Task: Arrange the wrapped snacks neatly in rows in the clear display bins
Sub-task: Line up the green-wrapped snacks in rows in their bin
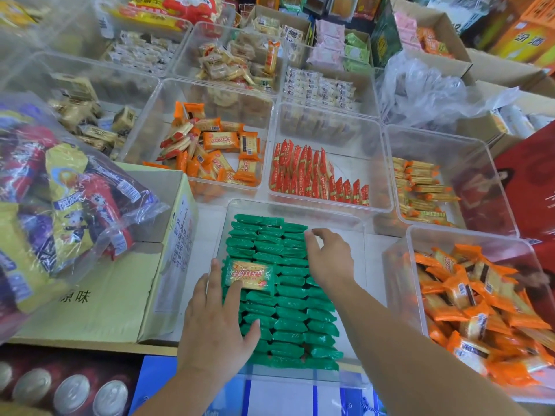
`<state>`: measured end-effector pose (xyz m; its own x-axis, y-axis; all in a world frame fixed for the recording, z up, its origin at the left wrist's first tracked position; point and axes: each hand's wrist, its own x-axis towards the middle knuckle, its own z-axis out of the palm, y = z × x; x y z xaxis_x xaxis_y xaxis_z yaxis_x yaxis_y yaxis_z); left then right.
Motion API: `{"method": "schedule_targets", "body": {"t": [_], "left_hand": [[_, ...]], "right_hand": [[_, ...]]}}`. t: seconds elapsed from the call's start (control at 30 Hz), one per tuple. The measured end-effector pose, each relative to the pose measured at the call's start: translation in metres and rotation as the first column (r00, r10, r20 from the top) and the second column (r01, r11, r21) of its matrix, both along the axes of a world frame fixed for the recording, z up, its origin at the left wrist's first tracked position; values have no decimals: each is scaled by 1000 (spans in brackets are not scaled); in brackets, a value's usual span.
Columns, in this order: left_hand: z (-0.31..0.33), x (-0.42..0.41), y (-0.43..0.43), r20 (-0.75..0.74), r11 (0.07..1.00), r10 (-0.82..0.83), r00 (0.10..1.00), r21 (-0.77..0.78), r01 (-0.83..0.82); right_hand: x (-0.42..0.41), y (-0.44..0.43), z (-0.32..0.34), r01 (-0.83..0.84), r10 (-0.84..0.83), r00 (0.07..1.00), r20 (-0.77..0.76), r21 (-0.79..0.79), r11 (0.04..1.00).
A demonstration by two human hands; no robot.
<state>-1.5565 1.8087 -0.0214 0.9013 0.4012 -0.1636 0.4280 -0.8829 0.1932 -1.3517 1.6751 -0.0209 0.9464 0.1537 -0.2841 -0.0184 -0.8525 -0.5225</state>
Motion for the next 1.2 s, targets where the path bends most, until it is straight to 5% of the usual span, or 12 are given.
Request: {"method": "schedule_targets", "body": {"t": [0.1, 0.23, 0.37, 0.67, 0.8, 1.0, 1.1, 1.2], "left_hand": [[0, 0, 0, 15, 1000, 7, 1000, 3, -7], [-2, 0, 0, 18, 1000, 17, 1000, 4, -17], [-3, 0, -1, -7, 1000, 22, 1000, -22, -22], [-4, -1, 1, 19, 1000, 12, 1000, -24, -11], [-2, 0, 1, 4, 999, -3, 1000, -40, 3], [2, 1, 1, -4, 998, -14, 1000, -69, 14], [5, 1, 1, 6, 998, -14, 1000, -69, 15], [5, 2, 2, 12, 998, -17, 1000, -66, 18]], "right_hand": [[-38, 14, 6, -288, 290, 927, 237, -43, 957], [-72, 28, -4, -553, 608, 781, 140, -295, 779], [-73, 29, -4, -483, 528, 827, 191, -239, 843], [-14, -24, 54, -208, 168, 975, 145, 337, 918], [28, -49, 65, -290, 279, 908, 313, -12, 957], [54, -31, 38, -495, 611, 788, 74, -514, 700], [59, -22, 15, -496, 591, 807, -18, -563, 660], [62, -15, -2, -484, 465, 872, -154, -415, 770]]}}
